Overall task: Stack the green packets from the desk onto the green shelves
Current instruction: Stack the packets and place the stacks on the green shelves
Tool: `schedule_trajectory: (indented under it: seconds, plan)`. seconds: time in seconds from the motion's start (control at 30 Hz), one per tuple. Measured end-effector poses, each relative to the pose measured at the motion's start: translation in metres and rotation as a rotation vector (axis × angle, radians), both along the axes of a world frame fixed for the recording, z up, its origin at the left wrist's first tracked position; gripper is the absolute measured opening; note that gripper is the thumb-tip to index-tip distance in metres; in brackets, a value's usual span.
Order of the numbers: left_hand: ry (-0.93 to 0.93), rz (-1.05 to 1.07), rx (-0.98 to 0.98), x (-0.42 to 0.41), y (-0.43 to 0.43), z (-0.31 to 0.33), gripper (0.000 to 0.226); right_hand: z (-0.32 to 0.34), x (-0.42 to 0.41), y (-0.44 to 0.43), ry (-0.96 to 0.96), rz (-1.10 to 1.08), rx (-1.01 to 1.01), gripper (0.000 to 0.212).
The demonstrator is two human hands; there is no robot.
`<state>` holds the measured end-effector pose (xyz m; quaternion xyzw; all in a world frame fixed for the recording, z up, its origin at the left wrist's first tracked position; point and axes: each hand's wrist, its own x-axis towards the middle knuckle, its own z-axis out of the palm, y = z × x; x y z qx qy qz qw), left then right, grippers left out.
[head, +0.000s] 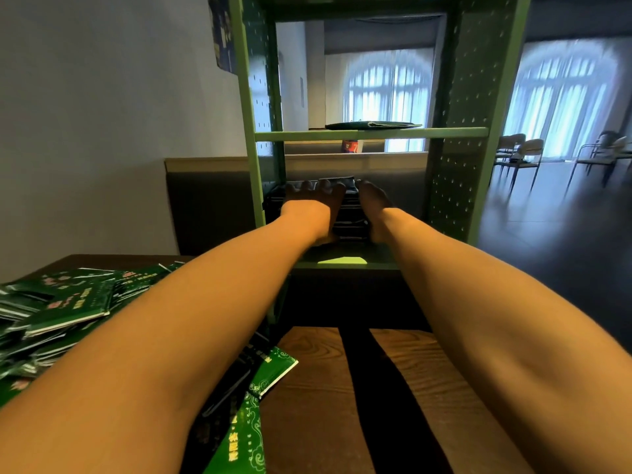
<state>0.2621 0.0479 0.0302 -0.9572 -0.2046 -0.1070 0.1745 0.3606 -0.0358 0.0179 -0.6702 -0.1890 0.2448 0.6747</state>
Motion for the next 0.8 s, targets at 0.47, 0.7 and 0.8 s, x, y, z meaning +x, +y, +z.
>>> schedule_trajectory:
  seconds: [0.47, 0.7, 0.8]
  plan:
    - [0.018, 0.034, -0.240, -0.015, -0.013, 0.009, 0.070, -0.003, 0.004, 0.007, -0.066, -0.103, 0.075, 0.063]
    - [-0.122, -0.070, -0.037, -0.041, -0.037, 0.010, 0.039, 0.010, -0.015, -0.024, -0.113, -0.284, -0.051, 0.041]
    - [-0.191, -0.158, 0.104, -0.056, -0.046, 0.006, 0.050, 0.003, -0.039, -0.044, -0.214, -0.352, -0.041, 0.021]
